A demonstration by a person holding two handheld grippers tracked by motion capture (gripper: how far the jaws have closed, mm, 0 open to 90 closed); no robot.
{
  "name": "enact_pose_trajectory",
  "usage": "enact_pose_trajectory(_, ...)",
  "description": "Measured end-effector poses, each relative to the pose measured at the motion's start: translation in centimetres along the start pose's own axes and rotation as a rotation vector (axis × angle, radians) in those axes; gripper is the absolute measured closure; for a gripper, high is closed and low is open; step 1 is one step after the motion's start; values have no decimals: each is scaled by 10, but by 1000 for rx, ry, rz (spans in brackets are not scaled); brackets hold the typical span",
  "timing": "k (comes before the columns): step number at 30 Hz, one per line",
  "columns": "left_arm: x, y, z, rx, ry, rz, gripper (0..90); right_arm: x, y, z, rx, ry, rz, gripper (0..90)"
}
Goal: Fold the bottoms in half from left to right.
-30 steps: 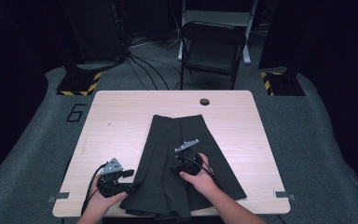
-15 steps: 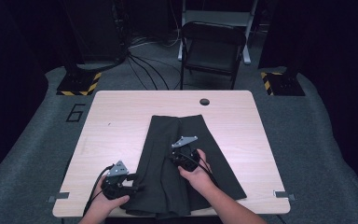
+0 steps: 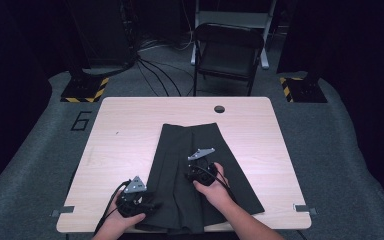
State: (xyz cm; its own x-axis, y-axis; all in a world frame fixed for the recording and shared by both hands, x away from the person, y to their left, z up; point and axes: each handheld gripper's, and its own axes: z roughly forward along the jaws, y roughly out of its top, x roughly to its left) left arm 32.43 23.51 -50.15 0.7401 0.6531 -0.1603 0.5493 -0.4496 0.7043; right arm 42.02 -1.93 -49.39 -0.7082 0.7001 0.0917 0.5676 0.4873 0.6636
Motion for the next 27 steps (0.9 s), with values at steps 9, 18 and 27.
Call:
enact_pose_trajectory(9, 3, -1, -11, -3, 109, -37, 612, -4, -13, -4, 1, -10, 21, 607)
enact_pose_trajectory(18, 5, 5, -14, -12, 112, -21, 892, 3, -5, -13, -49, -2, -14, 820)
enact_pose_trajectory(27, -9, 46, -29, -90, 77, 49, 893, -9, 38, -49, -96, -37, -60, 855)
